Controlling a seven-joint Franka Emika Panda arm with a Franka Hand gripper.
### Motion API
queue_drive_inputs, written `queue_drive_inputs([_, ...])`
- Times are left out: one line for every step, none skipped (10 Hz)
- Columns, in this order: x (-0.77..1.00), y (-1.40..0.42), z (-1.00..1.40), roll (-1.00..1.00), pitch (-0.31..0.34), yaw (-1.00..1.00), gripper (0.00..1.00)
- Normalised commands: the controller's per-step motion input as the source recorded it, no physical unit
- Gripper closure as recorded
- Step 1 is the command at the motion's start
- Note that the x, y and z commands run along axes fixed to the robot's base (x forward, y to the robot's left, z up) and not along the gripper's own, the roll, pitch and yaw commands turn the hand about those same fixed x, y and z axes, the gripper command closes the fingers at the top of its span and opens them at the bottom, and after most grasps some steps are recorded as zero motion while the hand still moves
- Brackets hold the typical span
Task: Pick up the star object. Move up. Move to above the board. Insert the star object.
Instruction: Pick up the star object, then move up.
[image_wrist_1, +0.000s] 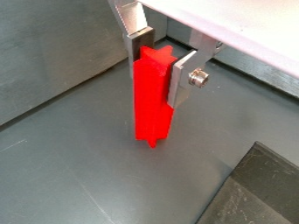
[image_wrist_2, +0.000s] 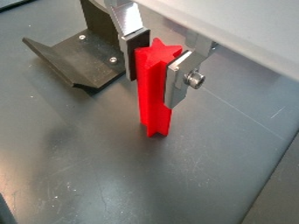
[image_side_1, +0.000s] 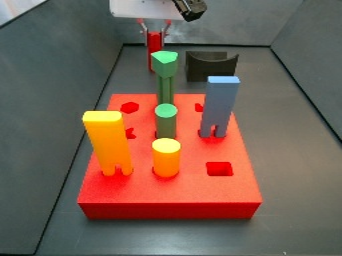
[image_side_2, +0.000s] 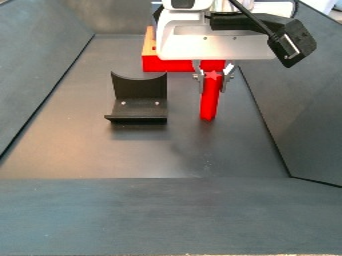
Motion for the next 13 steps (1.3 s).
queue_drive_inputs([0.0, 0.0, 0.0, 0.0, 0.0, 0.0, 1.0])
queue_drive_inputs([0.0, 0.0, 0.0, 0.0, 0.0, 0.0, 1.0])
queue_drive_inputs([0.0, 0.0, 0.0, 0.0, 0.0, 0.0, 1.0])
queue_drive_inputs([0.0, 0.0, 0.0, 0.0, 0.0, 0.0, 1.0])
queue_drive_inputs([0.0, 0.0, 0.0, 0.0, 0.0, 0.0, 1.0])
queue_drive_inputs([0.0, 0.0, 0.0, 0.0, 0.0, 0.0, 1.0])
queue_drive_inputs([0.0, 0.0, 0.0, 0.0, 0.0, 0.0, 1.0])
queue_drive_inputs([0.0, 0.0, 0.0, 0.0, 0.0, 0.0, 1.0])
queue_drive_inputs([0.0, 0.0, 0.0, 0.0, 0.0, 0.0, 1.0])
queue_drive_inputs([0.0, 0.0, 0.0, 0.0, 0.0, 0.0, 1.0])
queue_drive_inputs([0.0, 0.0, 0.83, 0.0, 0.0, 0.0, 1.0])
queue_drive_inputs([0.0, 0.03, 0.83, 0.0, 0.001, 0.01, 1.0])
queue_drive_inputs([-0.02, 0.03, 0.69, 0.01, 0.035, 0.01, 1.0])
